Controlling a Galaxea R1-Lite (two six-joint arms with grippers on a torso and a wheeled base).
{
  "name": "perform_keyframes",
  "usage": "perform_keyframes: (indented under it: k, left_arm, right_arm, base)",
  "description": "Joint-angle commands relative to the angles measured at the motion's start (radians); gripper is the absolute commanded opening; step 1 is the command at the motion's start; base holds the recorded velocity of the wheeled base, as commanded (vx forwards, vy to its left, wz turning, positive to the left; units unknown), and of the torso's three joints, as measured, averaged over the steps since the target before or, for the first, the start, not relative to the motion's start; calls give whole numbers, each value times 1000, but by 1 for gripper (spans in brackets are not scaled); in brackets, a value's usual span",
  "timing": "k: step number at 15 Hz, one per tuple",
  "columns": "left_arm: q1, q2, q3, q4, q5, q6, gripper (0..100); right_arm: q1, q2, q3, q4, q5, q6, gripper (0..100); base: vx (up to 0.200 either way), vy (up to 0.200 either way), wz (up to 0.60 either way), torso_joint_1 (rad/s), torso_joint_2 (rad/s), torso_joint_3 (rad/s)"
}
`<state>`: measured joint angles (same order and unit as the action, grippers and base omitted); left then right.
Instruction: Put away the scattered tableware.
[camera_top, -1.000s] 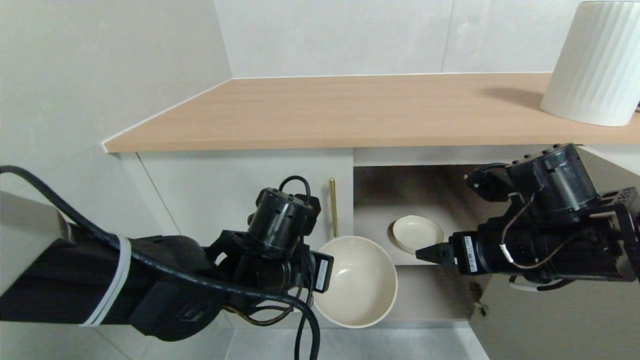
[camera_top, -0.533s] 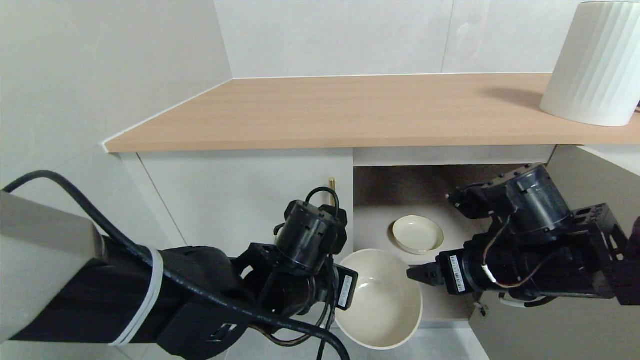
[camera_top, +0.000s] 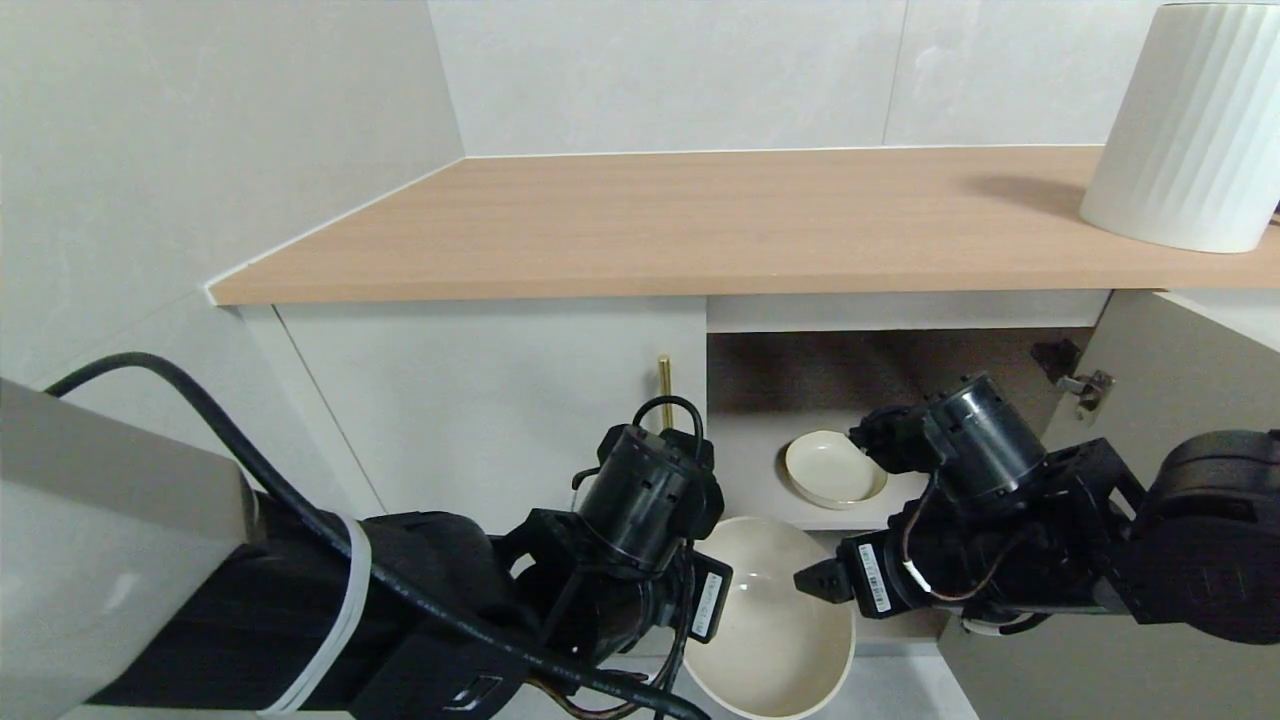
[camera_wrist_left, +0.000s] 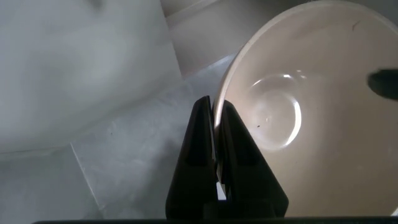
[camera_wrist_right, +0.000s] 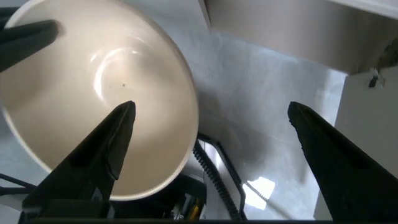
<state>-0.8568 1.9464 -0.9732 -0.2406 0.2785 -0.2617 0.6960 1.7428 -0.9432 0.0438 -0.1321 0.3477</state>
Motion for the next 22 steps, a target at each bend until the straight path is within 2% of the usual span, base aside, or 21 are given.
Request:
perform_keyframes:
  k: [1,16,17,22]
  left_arm:
    - [-2,3,1,0,1,-1,0]
    - [-5,3,1,0,18,-2,0]
    - [-5,3,1,0,22,-2,100]
    - [-5,-10,-4,-2,25,-17,100]
  right_arm:
    - [2,21,-2,-9,0,1,0]
    - [16,41,-2,-28,2,5,0]
    - [16,41,-2,-28,2,5,0]
    - [14,43,-2,-28,0,7,0]
  base:
    - [0,0,0,0,0,0]
    - [0,0,0,0,0,0]
    - [0,0,0,0,0,0]
    - [0,0,0,0,0,0]
